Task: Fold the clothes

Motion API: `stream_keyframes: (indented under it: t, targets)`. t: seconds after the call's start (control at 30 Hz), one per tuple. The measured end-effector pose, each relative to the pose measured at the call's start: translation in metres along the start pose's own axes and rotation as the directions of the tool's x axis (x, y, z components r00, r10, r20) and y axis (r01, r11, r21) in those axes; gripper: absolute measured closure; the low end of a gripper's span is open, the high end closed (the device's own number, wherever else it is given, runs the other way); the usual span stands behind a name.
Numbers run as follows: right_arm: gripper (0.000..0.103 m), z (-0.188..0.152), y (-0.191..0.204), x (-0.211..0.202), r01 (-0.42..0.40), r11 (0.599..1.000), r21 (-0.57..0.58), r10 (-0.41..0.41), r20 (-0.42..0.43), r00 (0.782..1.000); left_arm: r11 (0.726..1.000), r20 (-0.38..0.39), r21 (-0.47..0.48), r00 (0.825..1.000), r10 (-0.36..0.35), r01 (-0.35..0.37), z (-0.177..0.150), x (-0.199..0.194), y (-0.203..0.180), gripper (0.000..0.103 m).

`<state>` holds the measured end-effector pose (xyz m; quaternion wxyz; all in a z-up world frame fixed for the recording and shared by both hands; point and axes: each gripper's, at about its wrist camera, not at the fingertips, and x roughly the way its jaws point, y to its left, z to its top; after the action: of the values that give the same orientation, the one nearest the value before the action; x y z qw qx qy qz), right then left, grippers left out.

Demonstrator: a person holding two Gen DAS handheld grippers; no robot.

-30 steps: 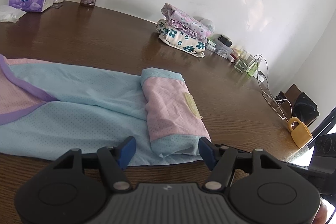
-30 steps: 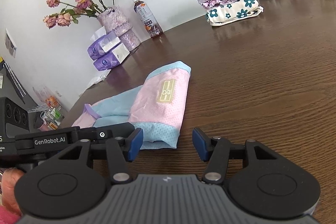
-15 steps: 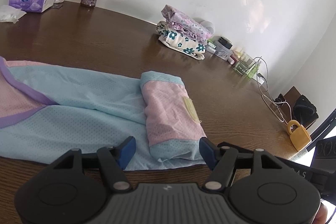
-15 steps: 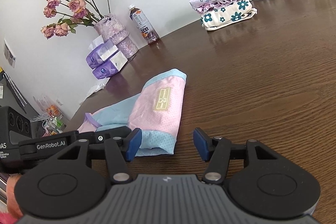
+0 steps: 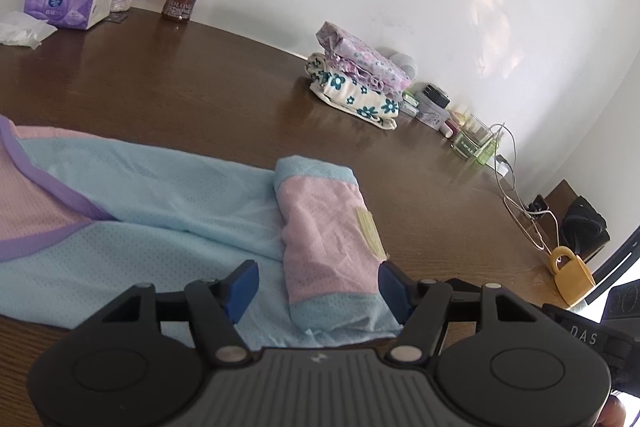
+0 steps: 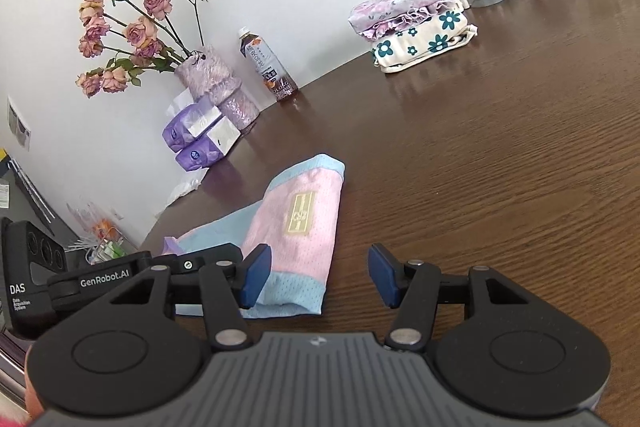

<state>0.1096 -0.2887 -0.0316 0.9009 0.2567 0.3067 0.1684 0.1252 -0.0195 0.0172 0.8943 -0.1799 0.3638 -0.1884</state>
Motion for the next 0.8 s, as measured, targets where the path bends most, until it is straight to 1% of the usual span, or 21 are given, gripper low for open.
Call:
stream_keyframes:
  t: [0.13,0.17,0.2,0.27,0.3,0.33,0.37,0.4,0.47,0.53,0.57,0.6,0.63,0.7,0.73,0.77,0.8]
  targets:
    - [0.048,0.004,0.001,0.012,-0.019,1.0,-0.002,0.019,-0.015,1.0,1.0,-0.002,-0.015,1.0,0.006,-0.006,0.003,0.007,0.003,0.039]
    - [0.051,0.005,0.001,0.015,-0.02,1.0,-0.002,0.02,-0.021,1.0,1.0,-0.002,-0.015,1.0,0.003,-0.003,0.004,0.009,0.004,0.041]
    - [0.056,0.005,0.001,0.019,-0.022,1.0,-0.002,0.022,-0.03,0.999,1.0,-0.002,-0.011,1.0,-0.002,0.002,0.004,0.01,0.004,0.047]
    - [0.063,0.005,0.001,0.027,-0.029,1.0,0.002,0.029,-0.056,0.998,1.0,-0.006,-0.009,1.0,-0.007,0.007,0.005,0.013,0.005,0.054]
    - [0.068,0.005,0.001,0.031,-0.031,1.0,0.003,0.032,-0.069,0.997,1.0,-0.01,-0.006,1.0,-0.01,0.01,0.005,0.015,0.006,0.063]
    - [0.071,0.004,0.002,0.035,-0.033,0.999,0.001,0.033,-0.08,0.996,1.0,-0.015,-0.001,1.0,-0.015,0.015,0.004,0.016,0.006,0.068]
    - [0.078,0.004,0.004,0.037,-0.035,0.999,-0.003,0.035,-0.089,0.995,1.0,-0.02,0.003,1.0,-0.021,0.021,0.004,0.017,0.007,0.075]
    - [0.079,0.003,0.005,0.039,-0.037,0.999,-0.008,0.036,-0.094,0.995,1.0,-0.022,0.002,0.999,-0.025,0.025,0.004,0.017,0.008,0.077]
    - [0.079,0.005,0.007,0.04,-0.034,0.999,-0.013,0.033,-0.093,0.995,1.0,-0.022,-0.002,0.999,-0.03,0.03,0.004,0.016,0.01,0.076]
    - [0.07,0.01,0.003,0.037,-0.044,0.999,0.012,0.045,-0.078,0.996,0.999,-0.022,-0.014,0.999,-0.05,0.05,0.006,0.014,0.013,0.07]
    - [0.063,0.012,0.001,0.037,-0.046,0.999,0.024,0.048,-0.071,0.996,0.998,-0.019,-0.015,0.998,-0.057,0.057,0.006,0.013,0.014,0.062]
    - [0.063,0.015,-0.001,0.038,-0.042,0.999,0.03,0.044,-0.066,0.997,0.998,-0.015,-0.012,0.998,-0.061,0.061,0.007,0.012,0.014,0.06]
    - [0.063,0.018,-0.002,0.039,-0.034,0.999,0.032,0.036,-0.063,0.997,0.998,-0.011,-0.005,0.998,-0.058,0.058,0.008,0.013,0.014,0.06]
    - [0.063,0.021,-0.002,0.047,-0.022,0.999,0.03,0.025,-0.07,0.997,0.999,-0.009,0.01,0.999,-0.047,0.047,0.009,0.016,0.013,0.061]
    - [0.064,0.023,-0.002,0.051,-0.022,0.999,0.033,0.025,-0.078,0.997,0.999,-0.014,0.013,0.999,-0.05,0.051,0.01,0.018,0.013,0.064]
    - [0.072,0.024,-0.002,0.055,-0.027,0.999,0.035,0.03,-0.086,0.996,0.998,-0.021,0.015,0.998,-0.058,0.058,0.011,0.02,0.014,0.076]
    - [0.077,0.024,-0.001,0.056,-0.032,0.999,0.032,0.035,-0.09,0.995,0.998,-0.027,0.017,0.998,-0.065,0.065,0.012,0.021,0.014,0.081]
